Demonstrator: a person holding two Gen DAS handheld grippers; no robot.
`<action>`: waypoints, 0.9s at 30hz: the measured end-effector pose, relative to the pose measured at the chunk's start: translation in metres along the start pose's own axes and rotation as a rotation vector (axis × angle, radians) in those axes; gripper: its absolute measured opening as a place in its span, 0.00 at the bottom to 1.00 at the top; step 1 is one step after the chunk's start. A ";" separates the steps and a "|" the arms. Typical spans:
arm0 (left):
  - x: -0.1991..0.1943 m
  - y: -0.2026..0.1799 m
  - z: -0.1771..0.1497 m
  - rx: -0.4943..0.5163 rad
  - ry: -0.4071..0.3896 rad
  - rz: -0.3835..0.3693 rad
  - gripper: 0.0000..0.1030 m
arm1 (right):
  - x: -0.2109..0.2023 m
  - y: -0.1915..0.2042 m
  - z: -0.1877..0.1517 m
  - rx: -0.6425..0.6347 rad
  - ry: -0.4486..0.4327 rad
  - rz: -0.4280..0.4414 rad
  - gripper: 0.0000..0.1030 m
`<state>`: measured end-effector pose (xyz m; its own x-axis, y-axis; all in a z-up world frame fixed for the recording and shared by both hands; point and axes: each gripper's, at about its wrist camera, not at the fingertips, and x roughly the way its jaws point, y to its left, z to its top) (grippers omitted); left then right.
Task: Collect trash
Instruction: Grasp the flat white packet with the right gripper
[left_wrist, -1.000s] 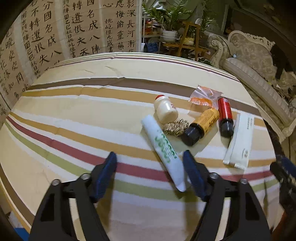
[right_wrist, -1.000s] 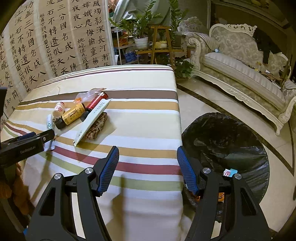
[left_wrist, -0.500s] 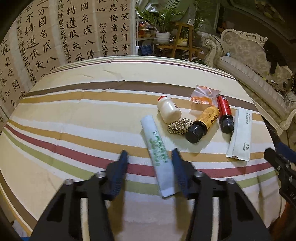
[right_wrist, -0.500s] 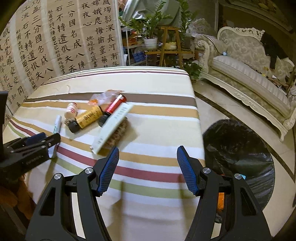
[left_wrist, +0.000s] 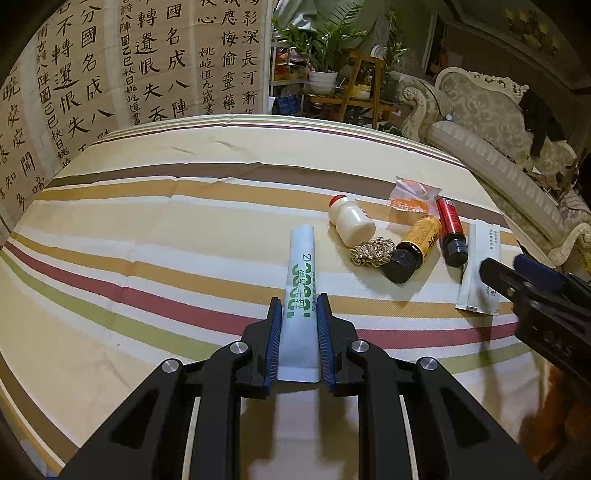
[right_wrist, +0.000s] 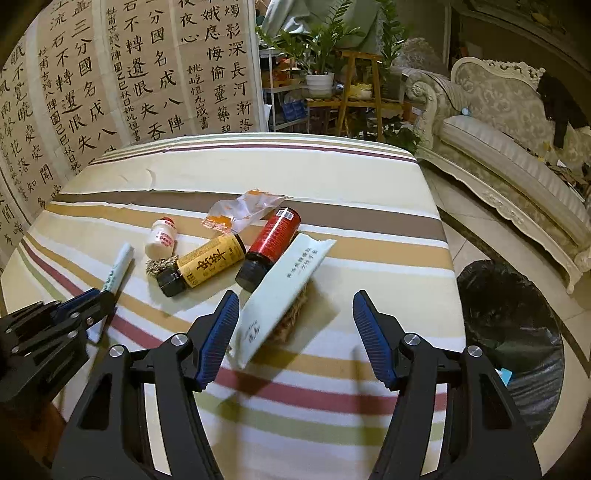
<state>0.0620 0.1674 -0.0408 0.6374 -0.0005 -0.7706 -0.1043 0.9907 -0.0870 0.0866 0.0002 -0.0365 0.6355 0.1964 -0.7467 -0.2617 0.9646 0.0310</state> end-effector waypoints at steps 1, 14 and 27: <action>-0.001 0.001 -0.001 -0.001 -0.001 -0.001 0.20 | 0.001 0.000 0.000 -0.001 0.002 -0.002 0.50; 0.001 0.008 0.000 -0.020 -0.002 -0.037 0.20 | 0.009 0.019 0.001 -0.042 0.009 0.028 0.28; -0.001 0.011 0.001 -0.026 -0.010 -0.052 0.20 | -0.004 0.019 0.006 -0.034 -0.022 0.061 0.05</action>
<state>0.0611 0.1787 -0.0402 0.6504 -0.0506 -0.7579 -0.0904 0.9855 -0.1433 0.0835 0.0192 -0.0292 0.6336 0.2590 -0.7290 -0.3249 0.9442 0.0530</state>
